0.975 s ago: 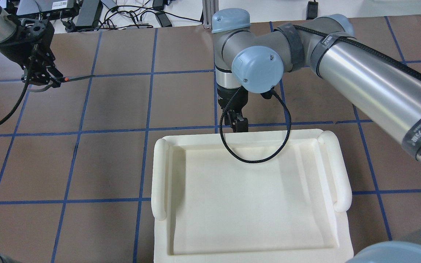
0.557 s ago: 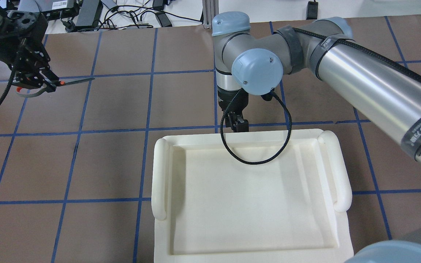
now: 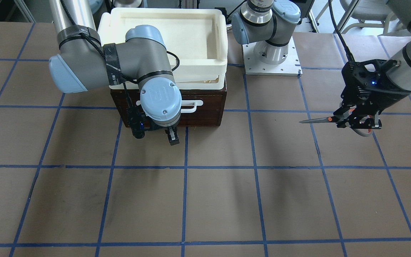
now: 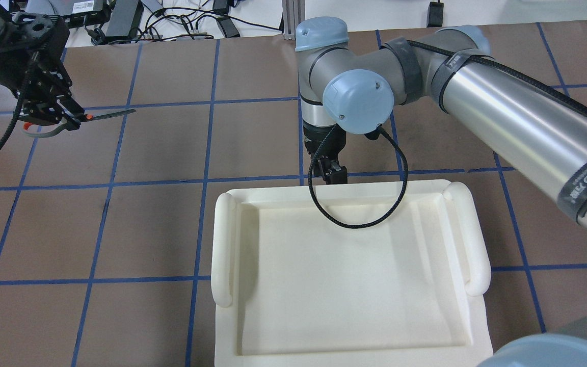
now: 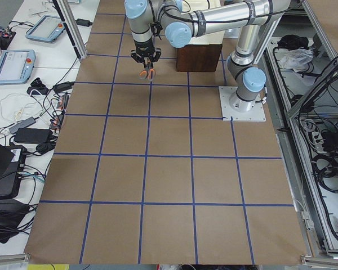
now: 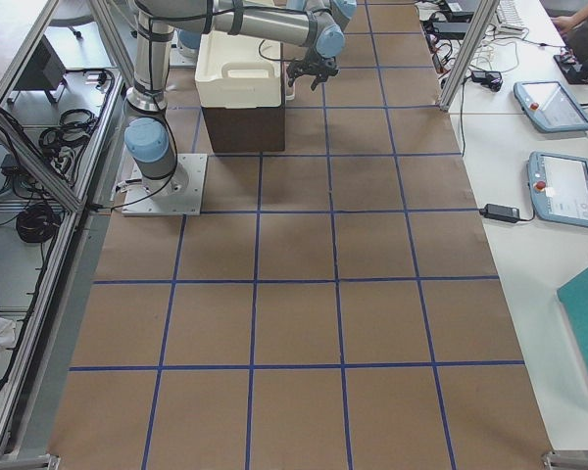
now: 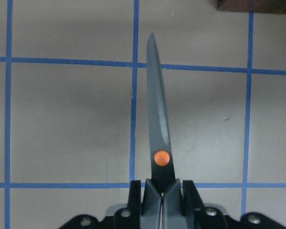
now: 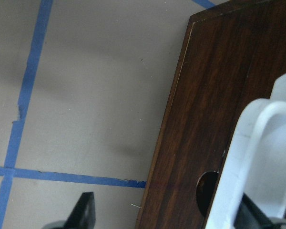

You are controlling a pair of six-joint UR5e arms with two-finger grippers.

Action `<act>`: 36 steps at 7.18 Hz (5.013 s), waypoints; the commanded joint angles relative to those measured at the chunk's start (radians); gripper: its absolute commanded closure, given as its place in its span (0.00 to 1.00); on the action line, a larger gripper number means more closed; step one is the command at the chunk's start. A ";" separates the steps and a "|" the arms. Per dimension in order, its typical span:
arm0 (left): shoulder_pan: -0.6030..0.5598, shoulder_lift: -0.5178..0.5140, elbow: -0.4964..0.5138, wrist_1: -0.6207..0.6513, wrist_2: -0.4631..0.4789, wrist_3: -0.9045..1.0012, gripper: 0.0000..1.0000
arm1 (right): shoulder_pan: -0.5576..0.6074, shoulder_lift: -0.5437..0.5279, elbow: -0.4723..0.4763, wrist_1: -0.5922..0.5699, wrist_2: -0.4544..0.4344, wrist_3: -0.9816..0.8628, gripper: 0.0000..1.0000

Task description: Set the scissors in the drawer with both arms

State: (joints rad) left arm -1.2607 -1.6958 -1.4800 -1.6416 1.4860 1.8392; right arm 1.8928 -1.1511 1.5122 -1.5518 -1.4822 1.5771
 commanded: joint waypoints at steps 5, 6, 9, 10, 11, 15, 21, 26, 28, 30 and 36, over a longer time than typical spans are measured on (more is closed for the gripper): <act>-0.006 -0.013 0.001 0.003 -0.006 -0.009 1.00 | -0.001 0.008 -0.007 -0.100 -0.061 -0.014 0.00; -0.008 -0.016 0.000 0.003 -0.013 -0.011 1.00 | -0.004 0.008 -0.010 -0.112 -0.064 -0.025 0.00; -0.062 -0.021 0.001 0.014 -0.006 -0.073 1.00 | -0.014 0.010 -0.018 -0.157 -0.066 -0.045 0.00; -0.065 -0.019 0.001 0.014 -0.007 -0.078 1.00 | -0.017 0.010 -0.024 -0.162 -0.067 -0.057 0.00; -0.090 -0.016 0.003 0.014 -0.009 -0.083 1.00 | -0.018 0.011 -0.024 -0.177 -0.067 -0.060 0.00; -0.123 -0.031 0.003 0.017 -0.012 -0.144 1.00 | -0.040 0.025 -0.049 -0.199 -0.060 -0.104 0.00; -0.126 -0.033 0.001 0.016 -0.007 -0.135 1.00 | -0.047 0.067 -0.119 -0.199 -0.059 -0.137 0.00; -0.149 -0.034 -0.017 0.017 -0.006 -0.153 1.00 | -0.050 0.090 -0.139 -0.206 -0.061 -0.173 0.00; -0.149 -0.034 -0.019 0.017 -0.006 -0.152 1.00 | -0.064 0.087 -0.156 -0.205 -0.053 -0.187 0.00; -0.149 -0.034 -0.019 0.017 -0.007 -0.153 1.00 | -0.066 0.088 -0.165 -0.206 -0.053 -0.213 0.00; -0.166 -0.033 -0.019 0.017 -0.009 -0.156 1.00 | -0.076 0.084 -0.167 -0.188 -0.061 -0.192 0.00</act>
State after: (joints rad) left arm -1.4160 -1.7289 -1.4987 -1.6244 1.4738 1.6830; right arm 1.8208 -1.0609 1.3454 -1.7496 -1.5393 1.3773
